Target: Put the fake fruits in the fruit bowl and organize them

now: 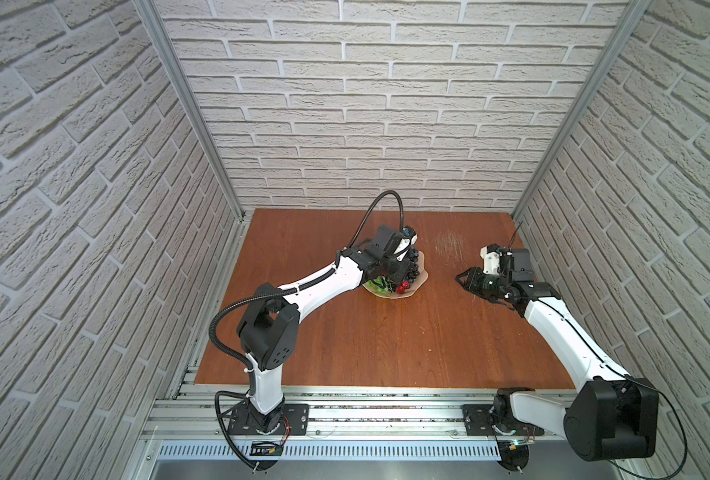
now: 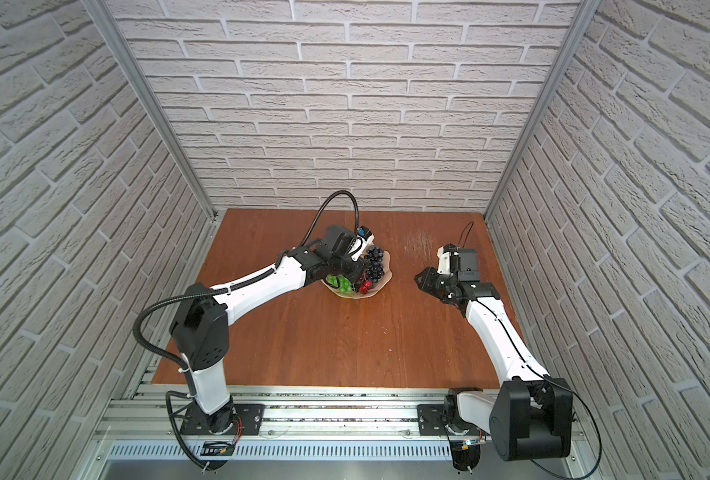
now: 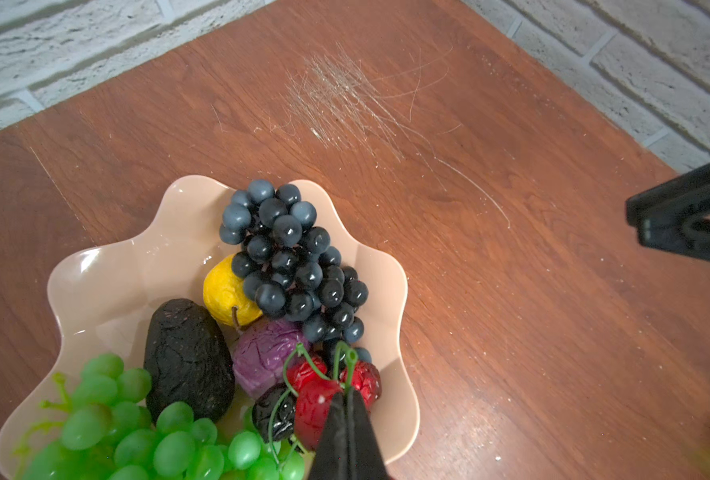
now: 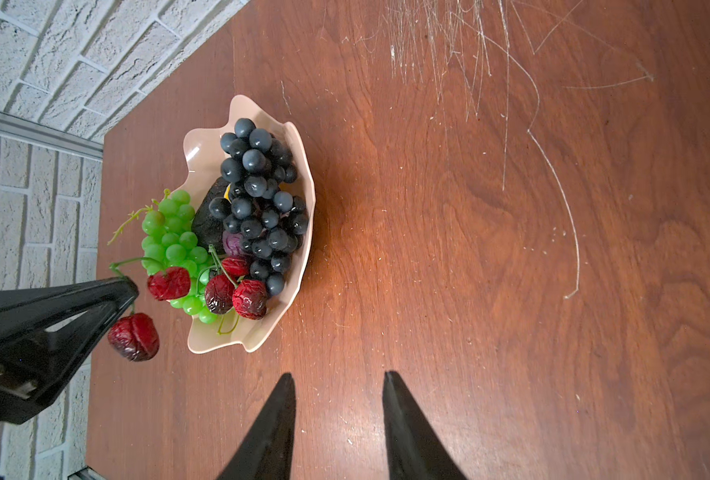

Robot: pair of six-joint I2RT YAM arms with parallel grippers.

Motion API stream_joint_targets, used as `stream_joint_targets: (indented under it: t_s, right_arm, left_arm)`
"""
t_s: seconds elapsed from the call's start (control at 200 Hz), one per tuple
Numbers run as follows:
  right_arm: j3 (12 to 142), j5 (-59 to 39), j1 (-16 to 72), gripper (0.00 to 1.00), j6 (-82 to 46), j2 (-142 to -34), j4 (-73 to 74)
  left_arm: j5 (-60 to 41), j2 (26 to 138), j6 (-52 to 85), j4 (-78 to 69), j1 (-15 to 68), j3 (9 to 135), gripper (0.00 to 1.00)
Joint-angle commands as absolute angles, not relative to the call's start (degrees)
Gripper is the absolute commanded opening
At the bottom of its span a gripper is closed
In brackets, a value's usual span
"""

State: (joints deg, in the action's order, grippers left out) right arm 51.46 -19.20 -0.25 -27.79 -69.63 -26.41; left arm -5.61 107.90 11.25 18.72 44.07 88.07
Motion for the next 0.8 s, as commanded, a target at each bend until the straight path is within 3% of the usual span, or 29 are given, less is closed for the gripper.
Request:
stream_joint_targets:
  t_s: [0.0,0.39,0.72,0.795]
  right_arm:
    - [52.6,-18.0,0.9,0.37,-26.6,-69.9,-26.3]
    - [53.0,-19.0,2.2,0.37,-26.6,-73.0,-25.1]
    - [54.5,-18.7,3.3,0.37,-26.5,-75.4,-25.2]
    - [54.8,-18.6,3.5,0.37,-26.4,-75.9,-25.4]
  left_arm:
    - [-8.2,109.4,9.6,16.5,43.4,89.4,0.0]
    - [-24.2,106.7,18.8,5.2,39.4,80.1,0.0]
    - [-27.2,104.7,24.8,-3.9,36.8,71.9,0.0]
    - [-26.8,104.4,25.1,-4.9,36.8,71.1,0.1]
